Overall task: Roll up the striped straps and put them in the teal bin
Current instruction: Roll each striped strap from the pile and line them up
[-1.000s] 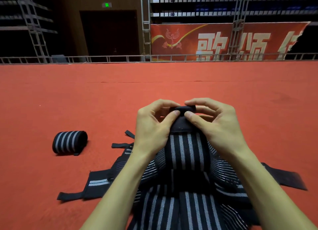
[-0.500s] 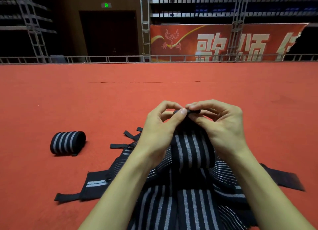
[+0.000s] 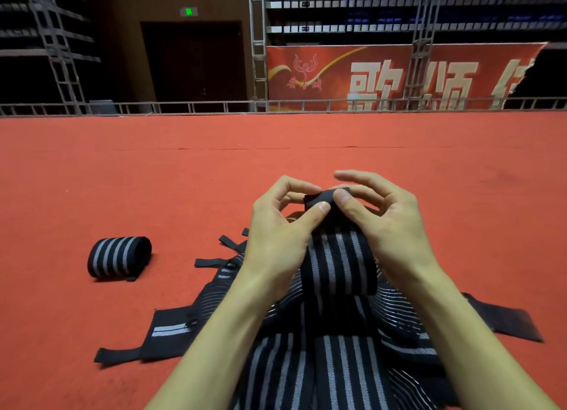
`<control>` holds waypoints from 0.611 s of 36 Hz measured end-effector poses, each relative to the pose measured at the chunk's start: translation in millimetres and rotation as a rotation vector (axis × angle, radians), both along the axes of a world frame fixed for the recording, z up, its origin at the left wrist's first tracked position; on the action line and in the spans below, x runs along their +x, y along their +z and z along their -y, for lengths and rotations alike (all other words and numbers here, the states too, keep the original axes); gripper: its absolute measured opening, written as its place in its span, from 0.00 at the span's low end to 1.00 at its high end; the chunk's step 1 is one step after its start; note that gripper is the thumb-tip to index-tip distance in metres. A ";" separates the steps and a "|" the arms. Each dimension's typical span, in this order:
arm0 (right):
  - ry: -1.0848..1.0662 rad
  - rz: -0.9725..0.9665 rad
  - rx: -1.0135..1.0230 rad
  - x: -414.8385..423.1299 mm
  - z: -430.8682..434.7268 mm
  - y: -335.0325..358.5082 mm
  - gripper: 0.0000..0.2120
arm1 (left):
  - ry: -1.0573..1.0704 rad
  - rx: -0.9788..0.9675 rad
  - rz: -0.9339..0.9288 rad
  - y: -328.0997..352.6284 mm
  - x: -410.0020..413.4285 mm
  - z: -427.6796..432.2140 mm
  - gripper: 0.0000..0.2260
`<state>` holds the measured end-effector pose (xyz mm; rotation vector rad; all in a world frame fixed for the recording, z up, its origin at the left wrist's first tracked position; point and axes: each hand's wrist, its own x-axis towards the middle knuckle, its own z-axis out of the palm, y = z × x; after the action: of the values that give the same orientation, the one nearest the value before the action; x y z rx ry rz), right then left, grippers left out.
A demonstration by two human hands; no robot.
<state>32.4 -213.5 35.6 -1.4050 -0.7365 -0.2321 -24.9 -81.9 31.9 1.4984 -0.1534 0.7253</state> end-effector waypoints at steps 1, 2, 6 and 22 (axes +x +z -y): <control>-0.003 0.000 -0.021 -0.5 -1.1 0.0 0.08 | 0.016 0.021 0.014 0.7 -0.6 -0.2 0.13; 0.001 0.006 -0.033 -1.3 -2.2 0.0 0.06 | 0.026 0.029 0.027 1.3 -1.2 -0.1 0.14; 0.028 0.027 -0.006 -3.8 -2.7 0.7 0.08 | 0.001 0.006 0.055 1.6 -2.2 1.1 0.13; 0.160 -0.134 0.213 -6.6 -1.1 2.6 0.14 | -0.099 0.056 0.007 -0.3 -0.6 1.0 0.11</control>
<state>25.9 -212.5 38.2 -1.1416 -0.6888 -0.0874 -25.5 -82.9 31.6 1.5311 -0.2530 0.6515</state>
